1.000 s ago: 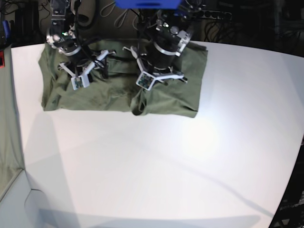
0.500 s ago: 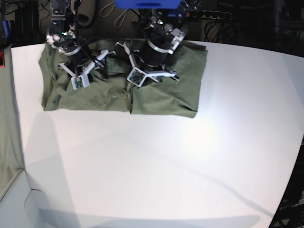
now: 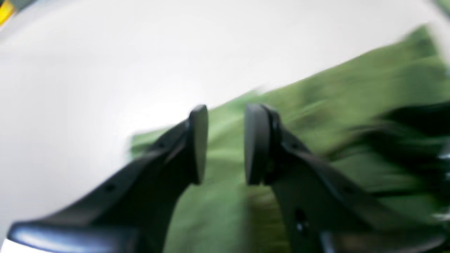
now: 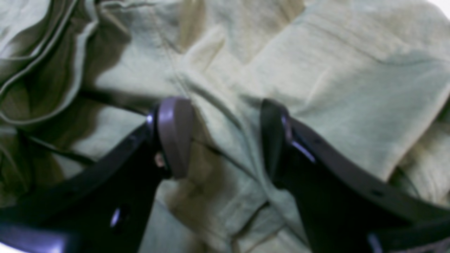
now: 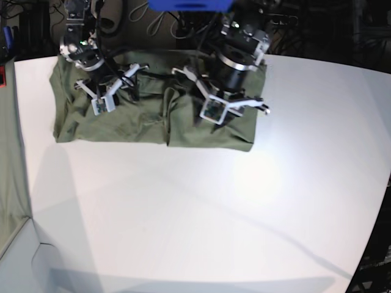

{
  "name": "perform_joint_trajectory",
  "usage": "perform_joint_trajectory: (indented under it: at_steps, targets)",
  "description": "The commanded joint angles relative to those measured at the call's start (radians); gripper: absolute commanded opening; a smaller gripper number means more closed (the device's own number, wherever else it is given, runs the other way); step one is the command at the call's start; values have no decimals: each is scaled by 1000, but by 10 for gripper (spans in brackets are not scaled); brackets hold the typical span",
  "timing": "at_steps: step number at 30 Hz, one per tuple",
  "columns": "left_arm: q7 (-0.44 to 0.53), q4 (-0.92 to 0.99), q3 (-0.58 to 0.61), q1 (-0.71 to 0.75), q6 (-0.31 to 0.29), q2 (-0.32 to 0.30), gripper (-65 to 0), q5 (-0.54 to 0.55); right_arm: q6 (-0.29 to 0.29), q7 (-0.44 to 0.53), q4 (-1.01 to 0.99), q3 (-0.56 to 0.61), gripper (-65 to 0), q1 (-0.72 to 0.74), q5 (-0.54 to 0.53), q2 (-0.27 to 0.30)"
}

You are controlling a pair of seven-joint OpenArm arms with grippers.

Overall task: Layout the t-shirt on the table in an organized manner, then fold the t-shirt properly
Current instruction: 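Release the folded half and raise the left gripper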

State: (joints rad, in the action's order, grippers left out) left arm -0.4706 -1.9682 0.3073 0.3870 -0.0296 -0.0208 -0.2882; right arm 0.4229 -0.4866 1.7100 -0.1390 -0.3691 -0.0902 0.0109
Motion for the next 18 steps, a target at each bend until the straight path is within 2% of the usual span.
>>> perform_joint_trajectory:
  at_steps: [1, 5, 7, 9, 10, 13, 16, 18]
  targets:
    - [25, -9, -23, 0, 7, 8, -476, -3, 3, 10, 18, -1, -331, 0, -10, 2]
    - [23, 13, -99, 33, 6, 5, -476, -3, 3, 10, 18, -1, -331, 3, -10, 2]
    - [23, 16, -99, 46, -3, -3, -479, -3, 3, 10, 18, -1, -331, 3, -10, 2]
    - [22, 31, -86, 68, -5, -12, -512, -3, 3, 10, 18, -1, -331, 3, -10, 2]
    - [22, 42, -56, 77, -10, -23, -535, -6, 3, 10, 18, -1, -331, 3, -10, 2]
    - [0, 92, 65, 69, -85, -81, -590, -4, 3, 10, 18, -1, -331, 3, -10, 2]
    - [-89, 135, 198, 2, -146, -103, -593, -4, 3, 10, 18, -1, -331, 3, -10, 2]
    - [-149, 151, 266, -35, -157, -104, -594, -3, 3, 10, 18, -1, -331, 3, -10, 2]
